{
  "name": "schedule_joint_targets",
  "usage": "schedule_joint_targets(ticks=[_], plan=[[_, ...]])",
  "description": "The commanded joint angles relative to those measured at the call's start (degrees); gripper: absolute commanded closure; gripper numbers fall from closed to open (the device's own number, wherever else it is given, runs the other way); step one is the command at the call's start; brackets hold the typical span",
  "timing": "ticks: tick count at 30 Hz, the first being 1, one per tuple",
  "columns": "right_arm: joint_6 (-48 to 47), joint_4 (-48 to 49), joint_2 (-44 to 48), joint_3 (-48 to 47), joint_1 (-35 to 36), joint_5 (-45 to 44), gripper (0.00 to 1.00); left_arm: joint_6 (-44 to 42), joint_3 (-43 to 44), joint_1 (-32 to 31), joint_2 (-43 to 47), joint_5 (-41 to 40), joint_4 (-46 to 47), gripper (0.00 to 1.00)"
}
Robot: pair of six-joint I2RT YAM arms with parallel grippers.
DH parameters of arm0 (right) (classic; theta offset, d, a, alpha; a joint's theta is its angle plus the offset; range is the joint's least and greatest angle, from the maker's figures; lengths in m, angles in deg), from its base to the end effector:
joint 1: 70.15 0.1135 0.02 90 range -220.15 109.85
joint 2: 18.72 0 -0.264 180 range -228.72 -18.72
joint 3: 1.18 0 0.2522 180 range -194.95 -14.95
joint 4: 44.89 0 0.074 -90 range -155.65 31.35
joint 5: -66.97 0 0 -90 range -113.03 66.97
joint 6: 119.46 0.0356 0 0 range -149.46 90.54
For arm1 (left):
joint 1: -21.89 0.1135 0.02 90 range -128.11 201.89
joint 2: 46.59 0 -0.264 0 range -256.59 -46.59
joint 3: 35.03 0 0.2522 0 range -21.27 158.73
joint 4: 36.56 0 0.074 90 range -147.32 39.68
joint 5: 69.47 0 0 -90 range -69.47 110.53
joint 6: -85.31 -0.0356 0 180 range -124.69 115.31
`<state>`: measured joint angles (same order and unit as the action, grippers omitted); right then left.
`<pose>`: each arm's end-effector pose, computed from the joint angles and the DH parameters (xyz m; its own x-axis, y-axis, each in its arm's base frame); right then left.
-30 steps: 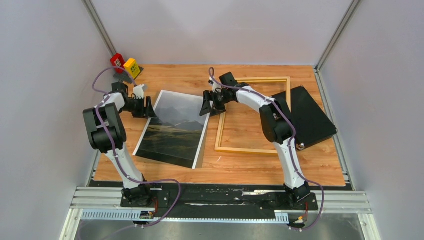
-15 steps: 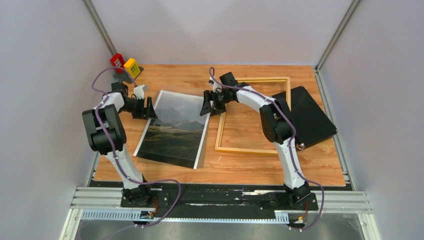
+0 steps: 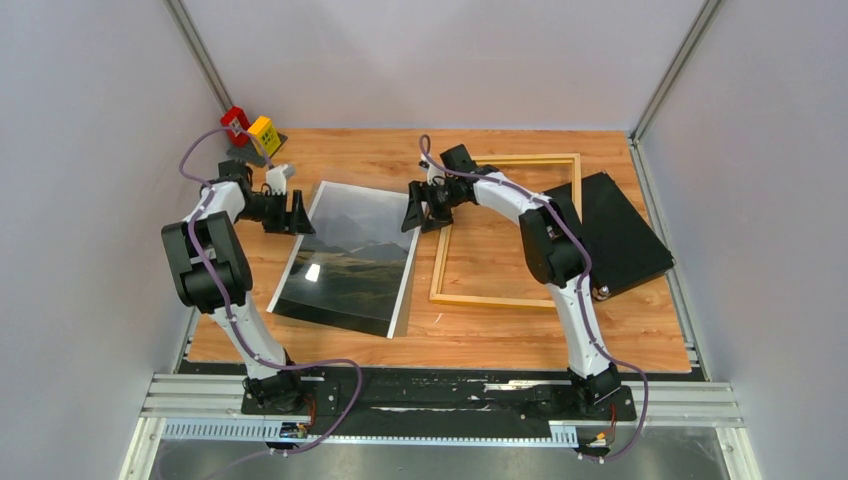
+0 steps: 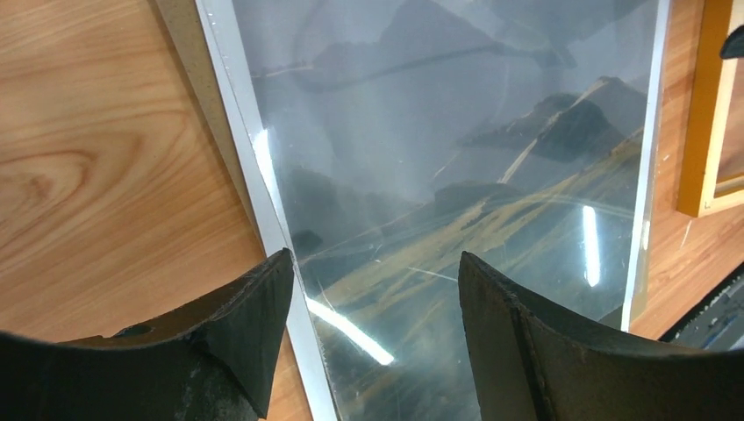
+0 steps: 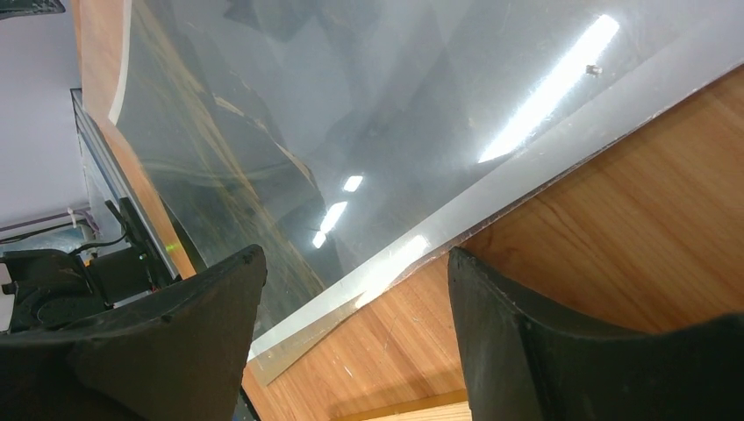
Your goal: Put the photo into the frame
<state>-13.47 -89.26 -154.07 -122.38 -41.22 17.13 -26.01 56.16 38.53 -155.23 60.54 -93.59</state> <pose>0.4311 0.2645 0.1511 -0.9006 -0.2572 -0.3505 -0.4331 0.6000 0.6726 0.3630 0.0846 0.1904 -0.8798 0.0277 -0.4745 0.2849 0.8298 -0.4798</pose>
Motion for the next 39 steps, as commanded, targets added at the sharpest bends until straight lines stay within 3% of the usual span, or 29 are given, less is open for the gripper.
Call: schedule_joint_targets(ticks=[1, 25, 34, 39], plan=[[-0.56, 2.31, -1.1, -1.64, 0.69, 2.53, 0.25, -2.32, 1.78, -0.51, 2.39, 10.12, -4.49, 0.25], [-3.22, 5.52, -1.76, 1.17, -0.09, 5.92, 0.26, -1.82, 4.06, -0.56, 5.63, 23.14, -12.32, 0.27], [-3.43, 5.98, -1.44, 1.57, -0.34, 6.25, 0.26, 4.78, 2.94, -1.76, 7.72, 15.16, -6.95, 0.34], [-3.07, 6.26, -1.32, 1.78, -0.64, 6.16, 0.26, 7.36, 0.7, -2.93, 9.6, 11.37, -4.79, 0.49]])
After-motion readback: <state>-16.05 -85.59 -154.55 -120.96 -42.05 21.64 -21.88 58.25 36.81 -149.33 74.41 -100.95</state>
